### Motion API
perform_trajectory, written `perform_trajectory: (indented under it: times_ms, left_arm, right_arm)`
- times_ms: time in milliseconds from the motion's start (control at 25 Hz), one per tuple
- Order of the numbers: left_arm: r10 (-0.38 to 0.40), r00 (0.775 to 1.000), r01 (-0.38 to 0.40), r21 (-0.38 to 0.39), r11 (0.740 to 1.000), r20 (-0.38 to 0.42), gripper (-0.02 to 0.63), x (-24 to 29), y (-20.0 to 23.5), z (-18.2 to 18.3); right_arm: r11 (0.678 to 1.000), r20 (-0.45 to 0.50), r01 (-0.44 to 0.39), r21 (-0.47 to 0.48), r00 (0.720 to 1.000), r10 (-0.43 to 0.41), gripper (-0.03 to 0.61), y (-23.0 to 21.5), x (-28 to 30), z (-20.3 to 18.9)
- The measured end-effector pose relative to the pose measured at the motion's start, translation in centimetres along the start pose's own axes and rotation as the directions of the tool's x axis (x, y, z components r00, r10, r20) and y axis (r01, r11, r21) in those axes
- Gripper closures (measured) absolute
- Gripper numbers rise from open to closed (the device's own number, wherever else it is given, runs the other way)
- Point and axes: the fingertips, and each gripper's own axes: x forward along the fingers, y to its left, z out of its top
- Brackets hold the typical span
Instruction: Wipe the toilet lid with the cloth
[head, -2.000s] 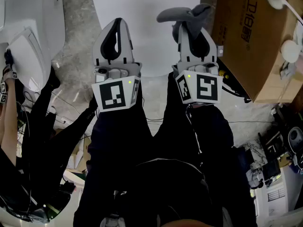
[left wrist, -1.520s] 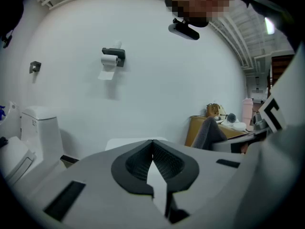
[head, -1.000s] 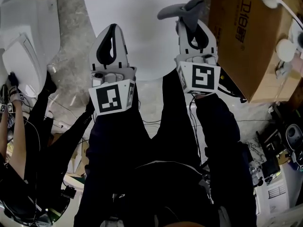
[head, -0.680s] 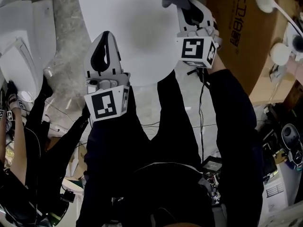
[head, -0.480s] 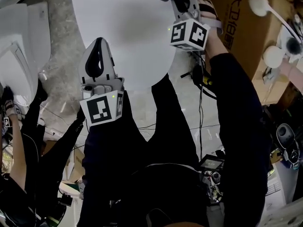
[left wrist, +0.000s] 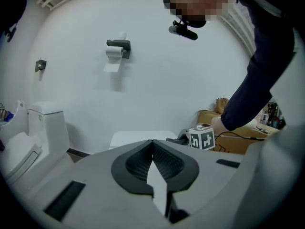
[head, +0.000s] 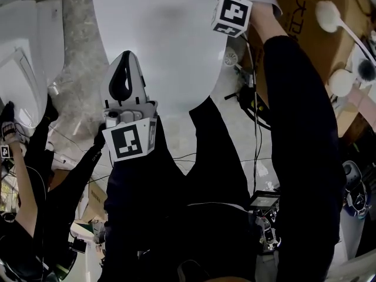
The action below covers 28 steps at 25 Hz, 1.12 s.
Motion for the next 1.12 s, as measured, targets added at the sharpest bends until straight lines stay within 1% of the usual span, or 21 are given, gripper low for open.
perform_trajectory:
  times_ms: [80, 200, 400, 560, 720, 1120]
  left_arm:
    - [0.002, 1.000, -0.002, -0.001, 1.000, -0.004, 0.598, 0.1, 0.1, -0.1]
    - [0.003, 1.000, -0.003, -0.008, 1.000, -0.010, 0.600, 0.2, 0.2, -0.4]
    - [-0.011, 1.000, 0.011, -0.017, 1.000, -0.005, 0.600, 0.2, 0.0, -0.2]
    - [-0.036, 0.999, 0.036, 0.002, 0.999, 0.002, 0.600, 0.0, -0.6, 0.1]
    - [-0.051, 0.999, 0.051, 0.002, 0.999, 0.010, 0.600, -0.8, -0.5, 0.1]
    - [-0.079, 0.997, 0.079, 0.018, 0.997, 0.026, 0.598, -3.6, -1.1, -0.1]
  right_arm:
    - [1.000, -0.010, 0.005, -0.005, 1.000, -0.005, 0.508, 0.4, 0.5, 0.1]
    - [1.000, -0.010, 0.017, 0.015, 1.000, -0.016, 0.508, 0.7, 0.5, 0.1]
    - [1.000, 0.014, -0.009, 0.022, 1.000, 0.009, 0.509, 2.8, -1.2, 0.9]
    - [0.998, 0.041, -0.044, 0.042, 0.998, 0.043, 0.509, 5.7, -3.2, 1.5]
    - [0.996, 0.046, -0.067, 0.064, 0.997, 0.064, 0.509, 8.7, -5.5, 2.2]
    - [0.991, 0.068, -0.129, 0.046, 0.990, 0.125, 0.509, 17.8, -12.3, 3.6]
